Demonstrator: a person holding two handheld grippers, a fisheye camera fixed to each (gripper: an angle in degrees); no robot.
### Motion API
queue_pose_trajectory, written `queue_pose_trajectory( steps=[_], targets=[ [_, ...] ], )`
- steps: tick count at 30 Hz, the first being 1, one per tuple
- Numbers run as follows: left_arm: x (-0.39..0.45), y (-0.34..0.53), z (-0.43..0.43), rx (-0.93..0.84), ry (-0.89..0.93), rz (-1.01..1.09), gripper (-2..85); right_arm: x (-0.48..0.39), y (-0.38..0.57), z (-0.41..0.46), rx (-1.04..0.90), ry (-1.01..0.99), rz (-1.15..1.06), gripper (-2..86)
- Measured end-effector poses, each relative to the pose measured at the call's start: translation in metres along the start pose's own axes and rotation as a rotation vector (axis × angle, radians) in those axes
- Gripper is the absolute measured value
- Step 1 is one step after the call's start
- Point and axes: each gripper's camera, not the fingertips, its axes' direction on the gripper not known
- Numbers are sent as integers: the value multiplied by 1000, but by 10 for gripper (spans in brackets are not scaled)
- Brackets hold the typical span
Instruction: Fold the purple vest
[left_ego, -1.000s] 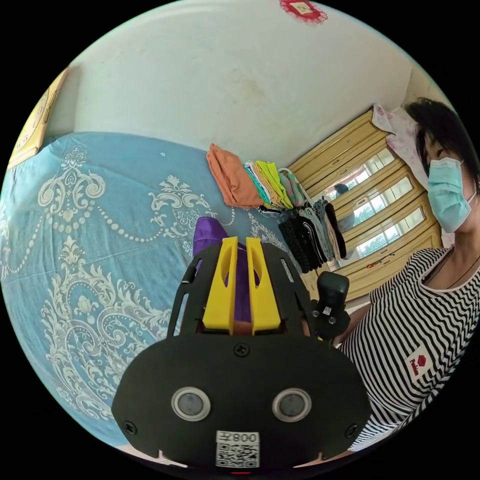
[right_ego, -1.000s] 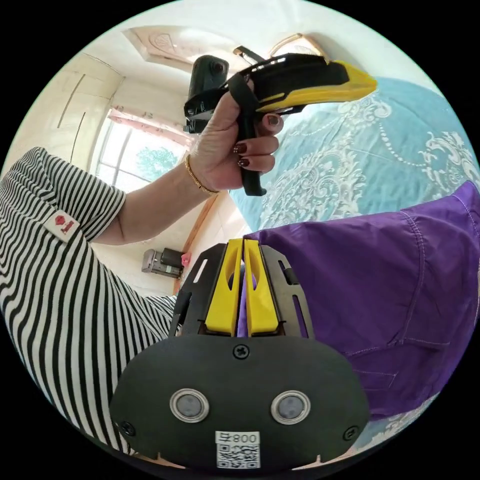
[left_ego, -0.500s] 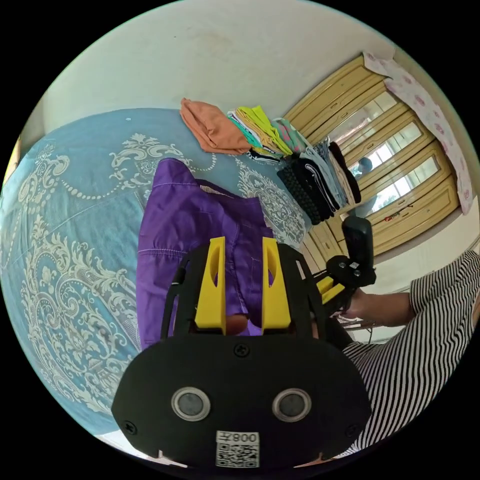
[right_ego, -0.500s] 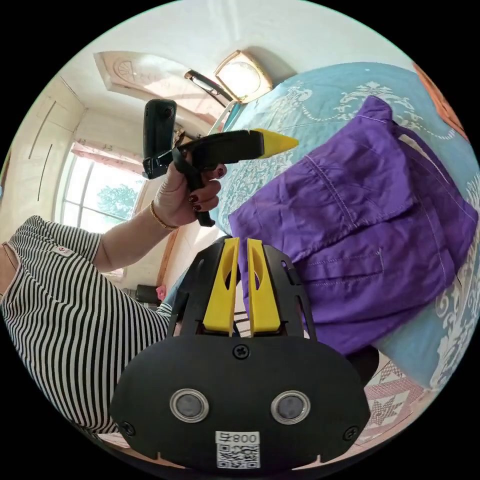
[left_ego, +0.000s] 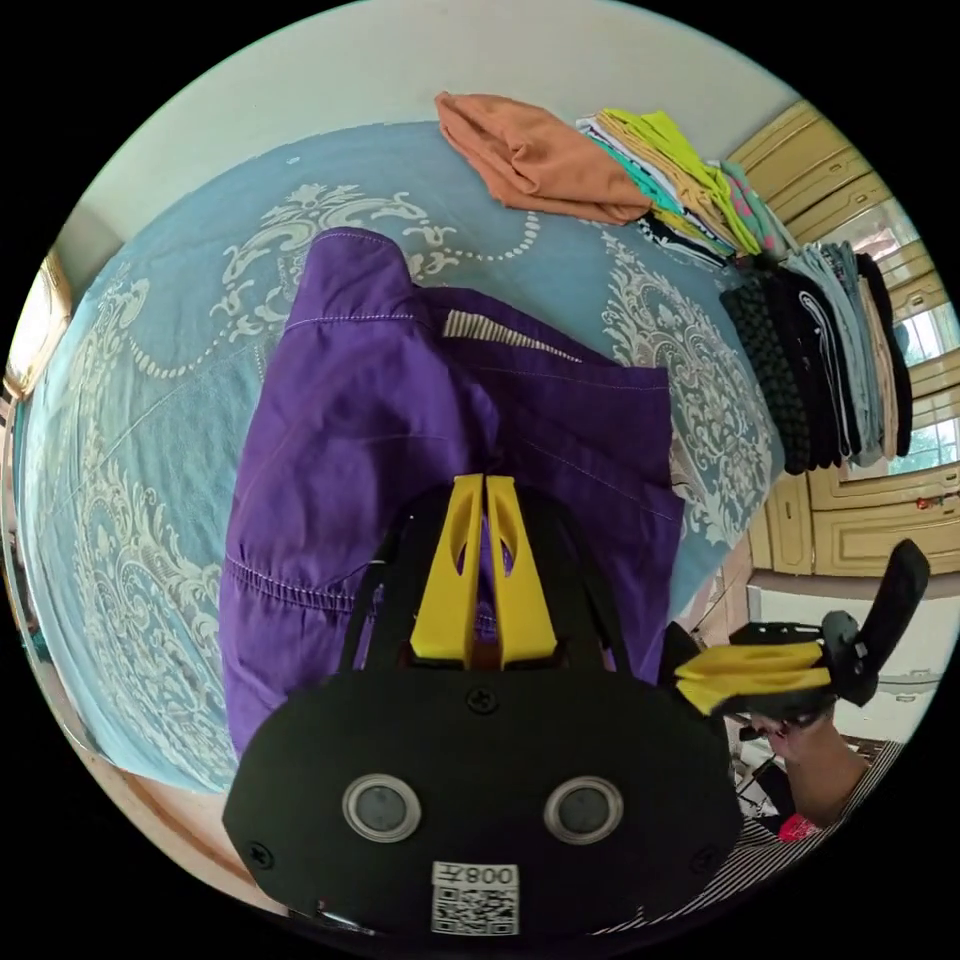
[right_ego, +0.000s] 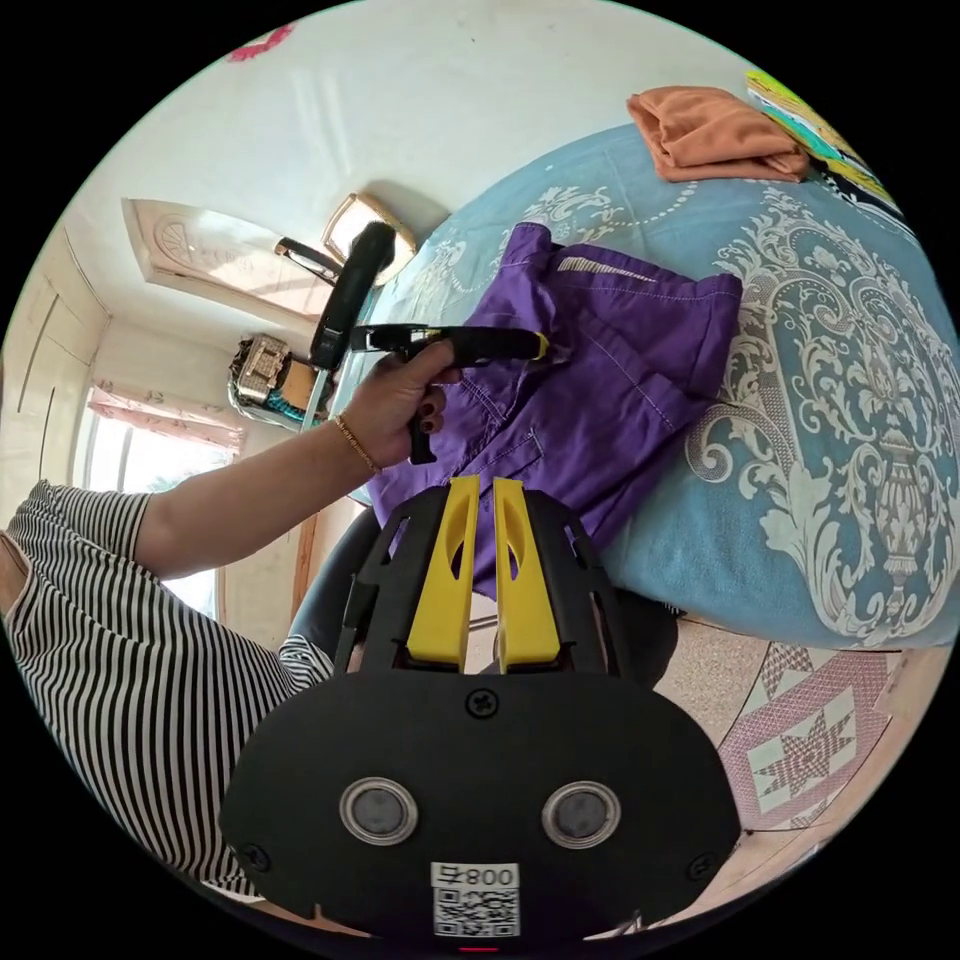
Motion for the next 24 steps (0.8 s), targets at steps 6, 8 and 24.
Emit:
queue_pose_trajectory(
  steps=[6, 8, 24],
  targets=[
    [-65, 91, -93, 198, 70, -92, 4, 7, -40, -14, 60, 71, -65, 42],
    [-91, 129, -130, 263, 82, -139, 3, 5, -59, -19, 93, 118, -100, 53],
    [-189, 267, -250, 317, 166, -188, 2, 1, -211, -17, 49, 255, -248, 105]
  ],
)
